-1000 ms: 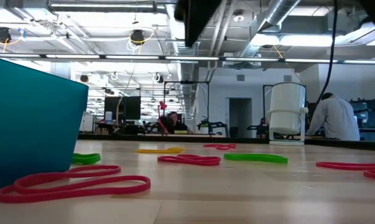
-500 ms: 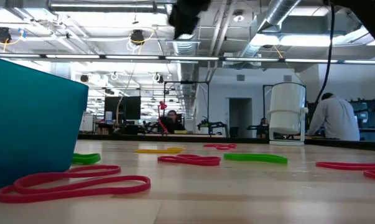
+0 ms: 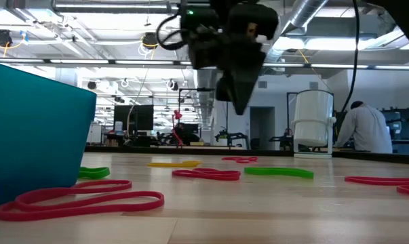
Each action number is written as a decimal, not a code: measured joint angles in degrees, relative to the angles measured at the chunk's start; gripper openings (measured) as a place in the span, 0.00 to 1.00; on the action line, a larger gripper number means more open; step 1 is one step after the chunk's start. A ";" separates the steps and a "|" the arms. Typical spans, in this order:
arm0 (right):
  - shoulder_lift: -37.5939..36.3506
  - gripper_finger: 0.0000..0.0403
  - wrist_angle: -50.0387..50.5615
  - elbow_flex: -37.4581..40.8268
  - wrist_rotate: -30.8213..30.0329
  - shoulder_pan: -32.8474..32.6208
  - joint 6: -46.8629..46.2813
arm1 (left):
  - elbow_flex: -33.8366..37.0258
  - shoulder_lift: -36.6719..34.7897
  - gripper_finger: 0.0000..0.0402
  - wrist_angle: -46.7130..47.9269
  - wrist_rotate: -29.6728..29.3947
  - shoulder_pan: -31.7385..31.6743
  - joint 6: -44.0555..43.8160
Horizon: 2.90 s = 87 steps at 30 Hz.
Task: Pick and place items into bin
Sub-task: Put the yellow rubber band into the blue bin
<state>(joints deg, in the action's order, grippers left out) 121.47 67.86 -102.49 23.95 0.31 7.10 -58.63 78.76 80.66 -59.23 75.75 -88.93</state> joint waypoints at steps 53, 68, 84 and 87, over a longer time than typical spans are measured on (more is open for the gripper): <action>-5.91 0.23 -76.35 41.99 -23.80 -4.43 0.83 | 0.02 -0.02 0.21 -2.11 -8.61 -5.35 7.41; -4.53 0.23 -67.23 38.59 -23.72 -3.95 -0.48 | 0.02 -0.02 0.21 -2.14 -6.01 -5.35 7.22; -6.08 0.01 -71.26 33.36 -24.07 -8.79 0.94 | 0.02 -0.02 0.21 -2.14 -6.09 -5.35 7.15; -6.08 0.01 -71.21 29.61 -27.51 -10.29 1.74 | 0.02 -0.02 0.21 -2.14 -6.09 -5.35 7.15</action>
<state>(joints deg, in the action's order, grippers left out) 115.39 -3.35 -72.89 -3.56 -9.98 8.84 -58.61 78.74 78.52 -65.32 70.39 -81.78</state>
